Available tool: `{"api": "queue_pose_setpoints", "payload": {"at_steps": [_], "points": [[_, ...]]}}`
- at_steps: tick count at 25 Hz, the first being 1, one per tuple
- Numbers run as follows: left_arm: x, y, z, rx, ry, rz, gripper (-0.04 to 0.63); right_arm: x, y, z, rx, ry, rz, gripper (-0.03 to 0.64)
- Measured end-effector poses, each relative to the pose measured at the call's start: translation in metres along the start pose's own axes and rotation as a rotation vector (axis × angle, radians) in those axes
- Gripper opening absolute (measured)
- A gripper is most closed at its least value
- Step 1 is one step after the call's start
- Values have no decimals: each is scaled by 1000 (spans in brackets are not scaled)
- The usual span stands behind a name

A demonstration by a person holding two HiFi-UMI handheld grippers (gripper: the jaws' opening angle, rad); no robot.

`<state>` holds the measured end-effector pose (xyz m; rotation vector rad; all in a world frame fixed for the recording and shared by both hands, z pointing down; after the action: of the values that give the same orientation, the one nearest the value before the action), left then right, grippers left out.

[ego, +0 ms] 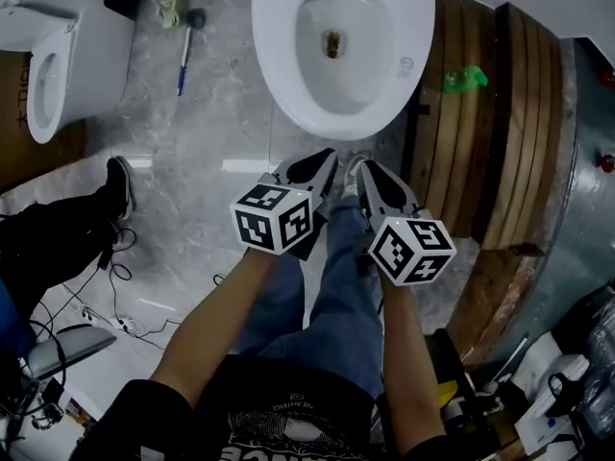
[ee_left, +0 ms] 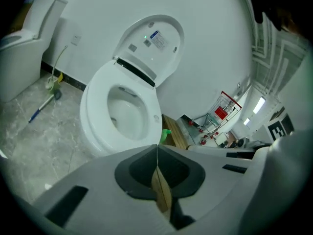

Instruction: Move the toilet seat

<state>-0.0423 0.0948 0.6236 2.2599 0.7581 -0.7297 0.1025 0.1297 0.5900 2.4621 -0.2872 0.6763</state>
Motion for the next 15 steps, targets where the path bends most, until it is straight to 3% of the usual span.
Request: {"api": "queue_pose_setpoints", "payload": {"at_steps": [7, 12, 15], "points": [[-42, 23, -26, -4, -180, -39, 15, 36, 29, -32, 31, 174, 6, 25], [-67, 26, -43, 5, -221, -36, 17, 56, 43, -50, 67, 278, 11, 34], [-80, 27, -49, 31, -270, -27, 18, 66, 51, -61, 60, 325, 28, 118]]}}
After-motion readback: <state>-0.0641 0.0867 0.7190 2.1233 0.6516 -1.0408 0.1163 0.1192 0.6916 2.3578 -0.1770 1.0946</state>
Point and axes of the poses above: the fingertips, and each gripper's own axes: y forward along the fingers, x to its right, z out of its top, the point moved 8 cm from there along -y, backward along the fingers, and after that the axes turned 13 degrees about x, right-handed, at the moved point
